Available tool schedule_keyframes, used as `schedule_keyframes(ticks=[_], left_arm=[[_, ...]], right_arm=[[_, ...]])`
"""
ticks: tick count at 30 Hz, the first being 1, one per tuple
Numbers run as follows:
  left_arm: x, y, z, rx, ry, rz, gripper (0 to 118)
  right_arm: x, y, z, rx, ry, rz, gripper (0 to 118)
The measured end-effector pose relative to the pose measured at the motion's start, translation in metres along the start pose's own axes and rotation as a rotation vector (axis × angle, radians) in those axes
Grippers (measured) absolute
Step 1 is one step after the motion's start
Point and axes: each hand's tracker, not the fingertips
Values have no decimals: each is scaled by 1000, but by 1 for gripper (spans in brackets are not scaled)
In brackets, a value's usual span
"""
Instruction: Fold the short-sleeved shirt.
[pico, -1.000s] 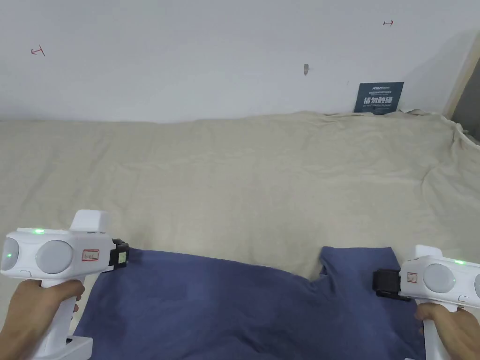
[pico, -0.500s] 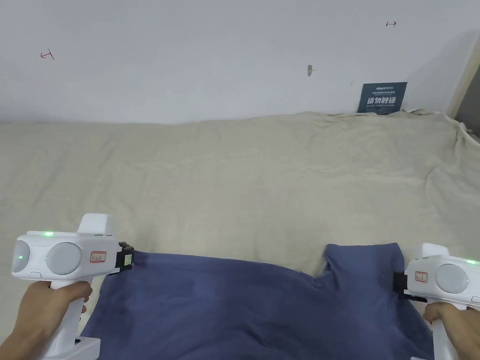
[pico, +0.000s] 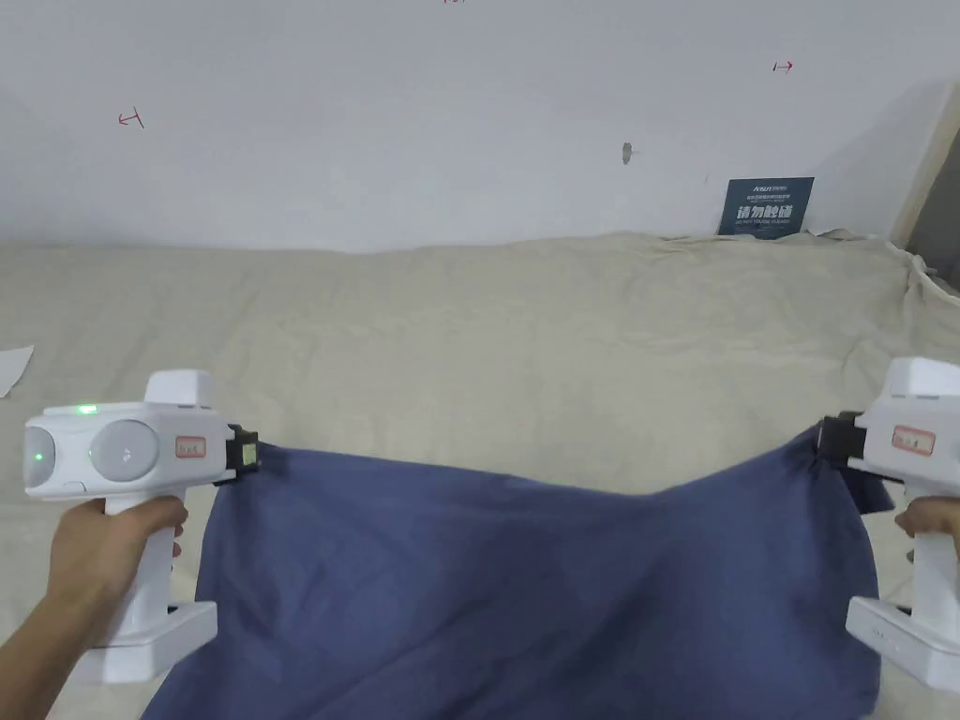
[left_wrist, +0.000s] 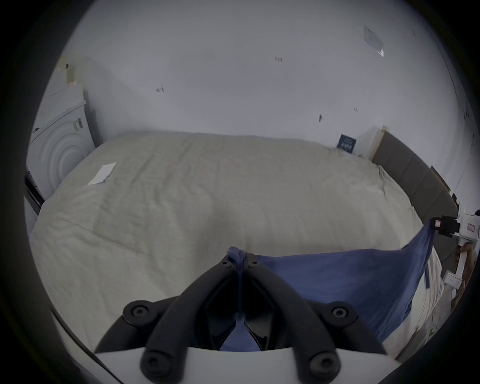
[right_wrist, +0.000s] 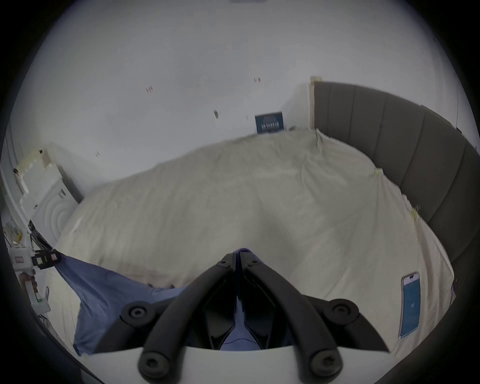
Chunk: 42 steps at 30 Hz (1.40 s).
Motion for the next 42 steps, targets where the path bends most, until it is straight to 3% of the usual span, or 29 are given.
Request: schedule_keyframes(ticks=[10, 21, 35, 42], left_arm=[[0, 112, 66, 220, 53, 40, 1], [17, 232, 136, 434, 93, 39, 1], [17, 256, 157, 498, 94, 43, 1], [12, 212, 112, 399, 96, 35, 1]], right_arm=[[-37, 111, 29, 191, 72, 31, 0], [-76, 230, 73, 400, 85, 56, 0], [-106, 285, 113, 515, 91, 81, 0], [-100, 234, 75, 454, 87, 121, 0]])
